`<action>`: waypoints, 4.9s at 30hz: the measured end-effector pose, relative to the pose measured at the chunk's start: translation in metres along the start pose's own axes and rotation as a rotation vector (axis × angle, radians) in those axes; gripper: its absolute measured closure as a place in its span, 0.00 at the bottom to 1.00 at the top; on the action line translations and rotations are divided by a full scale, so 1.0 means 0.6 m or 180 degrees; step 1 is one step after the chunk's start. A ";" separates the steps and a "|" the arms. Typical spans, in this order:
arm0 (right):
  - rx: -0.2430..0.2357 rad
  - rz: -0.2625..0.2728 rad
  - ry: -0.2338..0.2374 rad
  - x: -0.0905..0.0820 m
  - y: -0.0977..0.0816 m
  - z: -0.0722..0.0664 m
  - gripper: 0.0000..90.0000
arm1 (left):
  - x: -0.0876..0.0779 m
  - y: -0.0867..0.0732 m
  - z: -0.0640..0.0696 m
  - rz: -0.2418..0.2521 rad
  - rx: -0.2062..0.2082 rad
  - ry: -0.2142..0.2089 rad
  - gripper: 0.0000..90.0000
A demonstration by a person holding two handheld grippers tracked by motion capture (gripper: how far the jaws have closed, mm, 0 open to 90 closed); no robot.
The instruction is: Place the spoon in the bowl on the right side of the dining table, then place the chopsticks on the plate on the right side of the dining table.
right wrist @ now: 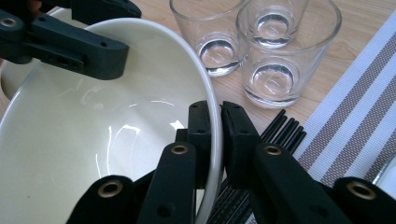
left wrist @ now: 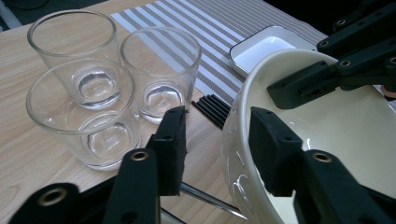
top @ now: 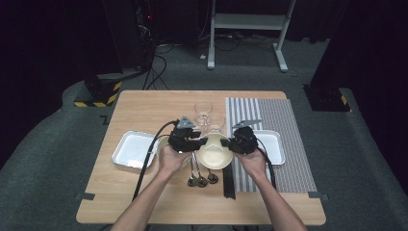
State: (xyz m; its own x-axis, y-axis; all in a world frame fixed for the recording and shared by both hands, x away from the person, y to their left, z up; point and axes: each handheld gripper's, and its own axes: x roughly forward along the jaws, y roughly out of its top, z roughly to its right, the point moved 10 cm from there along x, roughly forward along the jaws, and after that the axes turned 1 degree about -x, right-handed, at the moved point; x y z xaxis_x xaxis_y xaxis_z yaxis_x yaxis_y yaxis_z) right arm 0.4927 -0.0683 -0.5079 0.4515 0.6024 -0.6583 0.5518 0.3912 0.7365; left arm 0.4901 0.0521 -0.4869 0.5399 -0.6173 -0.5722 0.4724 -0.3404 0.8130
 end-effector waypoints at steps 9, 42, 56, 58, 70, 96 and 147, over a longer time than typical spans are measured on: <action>0.0064 -0.0037 -0.0054 0.000 -0.015 0.014 0.92 | -0.013 0.006 -0.006 0.0109 -0.0021 0.0033 0.49; 0.0254 0.0045 -0.0251 -0.033 -0.035 0.061 0.92 | -0.058 -0.019 -0.057 0.0179 -0.0182 0.0412 0.44; 0.0339 0.0080 -0.0300 -0.044 -0.040 0.075 0.92 | -0.084 -0.036 -0.081 0.0208 -0.0285 0.0540 0.42; 0.0344 0.0085 -0.0305 -0.046 -0.041 0.077 0.92 | -0.087 -0.037 -0.083 0.0229 -0.0307 0.0547 0.42; 0.0394 0.0106 -0.0350 -0.057 -0.042 0.087 0.92 | -0.102 -0.043 -0.092 0.0272 -0.0335 0.0618 0.41; 0.0514 0.0170 -0.0438 -0.074 -0.041 0.108 0.92 | -0.126 -0.063 -0.113 0.0317 -0.0421 0.0755 0.41; 0.0961 0.0233 -0.0845 -0.126 -0.084 0.198 0.92 | -0.163 -0.103 -0.136 0.0404 -0.0570 0.0867 0.40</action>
State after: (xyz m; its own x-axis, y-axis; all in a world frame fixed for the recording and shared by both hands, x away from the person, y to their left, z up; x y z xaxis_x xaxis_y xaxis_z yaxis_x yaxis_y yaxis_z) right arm 0.5142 -0.2159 -0.5137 0.6406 0.4052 -0.6523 0.6748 0.1083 0.7300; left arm 0.4652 0.1915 -0.4897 0.7568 -0.4265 -0.4953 0.4914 -0.1283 0.8614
